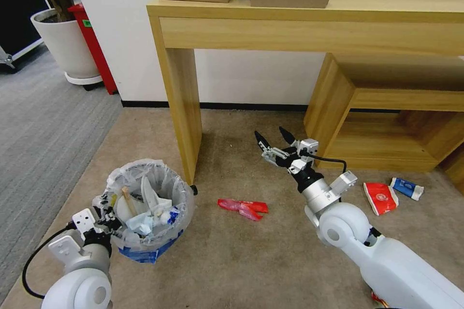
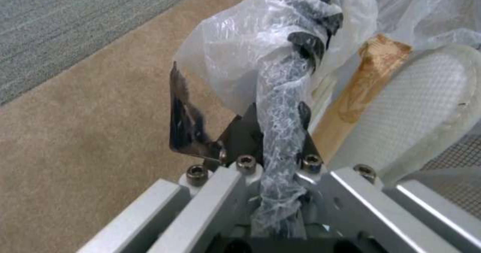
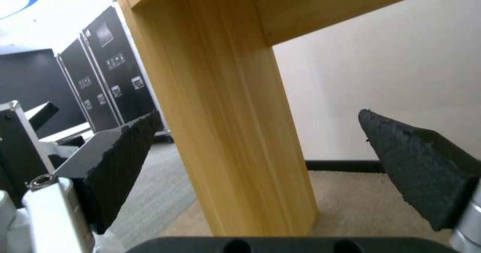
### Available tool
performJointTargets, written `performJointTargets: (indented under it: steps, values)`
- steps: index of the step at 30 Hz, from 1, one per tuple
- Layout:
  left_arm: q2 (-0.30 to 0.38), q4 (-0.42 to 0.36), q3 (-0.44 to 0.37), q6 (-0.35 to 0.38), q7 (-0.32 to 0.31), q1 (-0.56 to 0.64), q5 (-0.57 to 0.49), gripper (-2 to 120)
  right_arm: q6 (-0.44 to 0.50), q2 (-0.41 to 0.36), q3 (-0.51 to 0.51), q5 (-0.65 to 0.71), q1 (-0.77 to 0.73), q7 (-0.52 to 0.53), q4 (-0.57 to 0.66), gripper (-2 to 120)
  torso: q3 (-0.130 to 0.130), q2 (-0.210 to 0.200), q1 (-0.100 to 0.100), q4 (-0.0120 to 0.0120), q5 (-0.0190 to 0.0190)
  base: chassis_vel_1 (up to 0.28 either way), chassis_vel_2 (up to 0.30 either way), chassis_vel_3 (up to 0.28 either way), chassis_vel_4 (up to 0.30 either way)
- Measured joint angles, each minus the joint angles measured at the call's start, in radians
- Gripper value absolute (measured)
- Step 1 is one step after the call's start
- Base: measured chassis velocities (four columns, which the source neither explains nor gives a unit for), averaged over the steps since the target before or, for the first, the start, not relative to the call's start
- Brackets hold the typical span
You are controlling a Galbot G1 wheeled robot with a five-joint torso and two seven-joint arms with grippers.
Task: Pick up the trash bin and place the garbage on the floor into it.
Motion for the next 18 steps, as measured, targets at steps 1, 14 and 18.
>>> performJointTargets:
  steps: [1, 14, 18]
  values:
    - [0.0, 0.0, 0.0, 0.0, 0.0, 0.0, 0.001, 0, 0.0, 0.0, 0.003, -0.002, -0.002, 0.0, -0.001, 100, 0.0, 0.0, 0.0, 0.0, 0.0, 0.0, 0.0, 0.0, 0.0]
    - [0.001, -0.01, -0.006, -0.001, 0.002, 0.014, 0.002, 0, -0.044, -0.001, 0.022, 0.003, -0.008, 0.054, -0.005, 100, 0.0, 0.0, 0.0, -0.0001, -0.0001, 0.0, 0.0, 0.0, 0.0]
    - [-0.001, -0.016, -0.008, -0.002, 0.002, 0.017, 0.004, 0, -0.068, -0.002, -0.002, 0.023, 0.014, 0.085, -0.005, 100, 0.0, 0.0, 0.0, 0.0, -0.0001, 0.0, 0.0, 0.0, 0.0]
